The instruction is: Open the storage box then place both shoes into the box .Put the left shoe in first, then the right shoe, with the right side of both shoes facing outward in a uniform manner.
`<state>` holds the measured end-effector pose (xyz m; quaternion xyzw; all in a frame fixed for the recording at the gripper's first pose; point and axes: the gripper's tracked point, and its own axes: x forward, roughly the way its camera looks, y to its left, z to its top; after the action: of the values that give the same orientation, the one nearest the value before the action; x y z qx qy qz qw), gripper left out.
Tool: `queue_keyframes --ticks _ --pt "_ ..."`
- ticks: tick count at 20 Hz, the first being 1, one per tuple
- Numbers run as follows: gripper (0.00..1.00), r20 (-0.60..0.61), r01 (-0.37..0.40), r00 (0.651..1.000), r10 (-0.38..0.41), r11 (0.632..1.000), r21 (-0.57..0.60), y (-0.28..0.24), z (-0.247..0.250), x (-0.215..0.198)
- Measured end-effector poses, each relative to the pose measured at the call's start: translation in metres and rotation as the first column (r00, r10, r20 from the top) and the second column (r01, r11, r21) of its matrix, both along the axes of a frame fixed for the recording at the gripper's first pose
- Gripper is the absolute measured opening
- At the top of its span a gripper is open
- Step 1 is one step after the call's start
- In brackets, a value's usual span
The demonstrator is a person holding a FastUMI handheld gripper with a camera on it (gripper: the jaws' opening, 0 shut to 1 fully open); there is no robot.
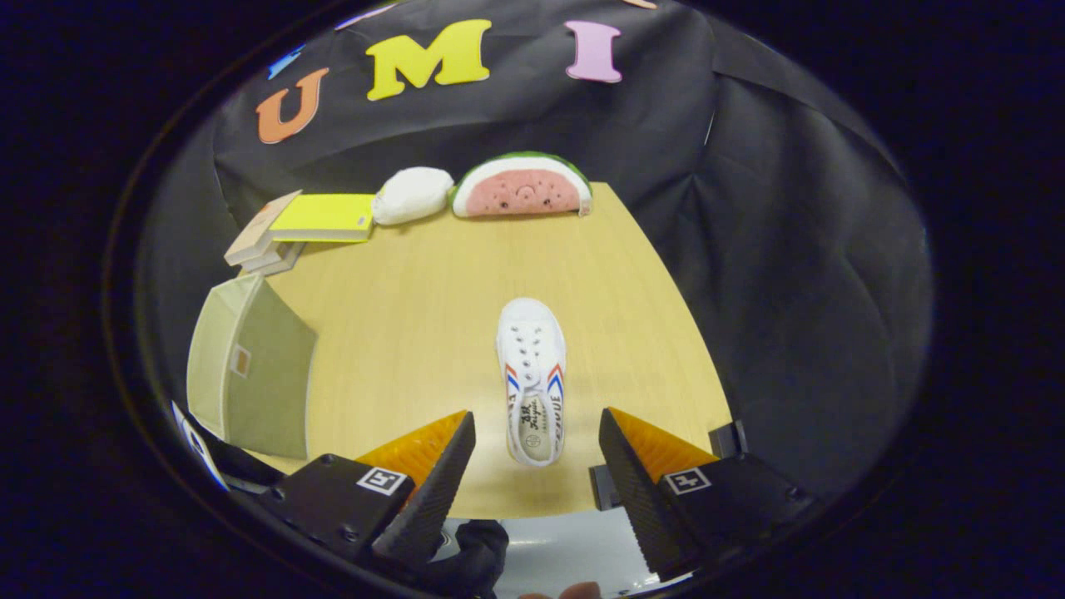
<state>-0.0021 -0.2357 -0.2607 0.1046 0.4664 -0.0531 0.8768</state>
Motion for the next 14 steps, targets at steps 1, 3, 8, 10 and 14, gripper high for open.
queue_keyframes --ticks 1,3,8,10,14 --pt "0.97 -0.023 -0.005 1.000 0.005 1.000 0.015 -0.003 -0.014 0.007" --pt "0.97 -0.065 -0.011 0.998 0.014 0.999 0.054 -0.010 -0.040 0.022" --pt "0.97 -0.153 -0.036 0.986 0.059 0.989 0.146 -0.014 -0.081 0.052" --pt "0.97 -0.167 -0.056 0.982 0.084 0.984 0.166 -0.015 -0.090 0.065" --pt "0.95 -0.195 -0.093 0.972 0.135 0.973 0.211 -0.008 -0.098 0.078"
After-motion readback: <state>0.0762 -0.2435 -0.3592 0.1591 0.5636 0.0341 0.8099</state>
